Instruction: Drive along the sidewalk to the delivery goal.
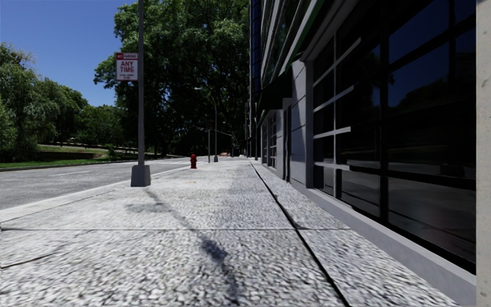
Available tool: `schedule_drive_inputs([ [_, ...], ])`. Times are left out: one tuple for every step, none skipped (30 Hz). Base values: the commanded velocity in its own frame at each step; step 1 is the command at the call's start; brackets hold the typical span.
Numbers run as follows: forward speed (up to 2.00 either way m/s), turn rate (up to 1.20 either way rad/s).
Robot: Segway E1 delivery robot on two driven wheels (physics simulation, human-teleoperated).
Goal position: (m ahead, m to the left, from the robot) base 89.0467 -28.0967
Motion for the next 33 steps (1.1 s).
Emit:
schedule_drive_inputs([
  [2.0,0.0],
  [2.0,0.0],
  [2.0,0.0],
  [2.0,0.0],
  [2.0,0.0],
  [2.0,0.0],
  [2.0,0.0],
  [2.0,0.0],
  [2.0,0.0],
  [2.0,0.0],
  [2.0,0.0],
  [2.0,0.0],
  [2.0,0.0],
  [2.0,0.0],
  [2.0,0.0],
  [2.0,0.0],
  [2.0,0.0],
  [2.0,0.0],
  [2.0,0.0],
  [2.0,0.0],
  [2.0,0.0],
  [2.0,0.0],
  [2.0,0.0],
  [2.0,0.0],
  [2.0,0.0],
  [2.0,0.0],
  [2.0,0.0],
  [2.0,0.0],
  [2.0,0.0],
  [2.0,0.0],
  [2.0,0.0],
  [2.0,0.0],
  [2.0,0.0],
])
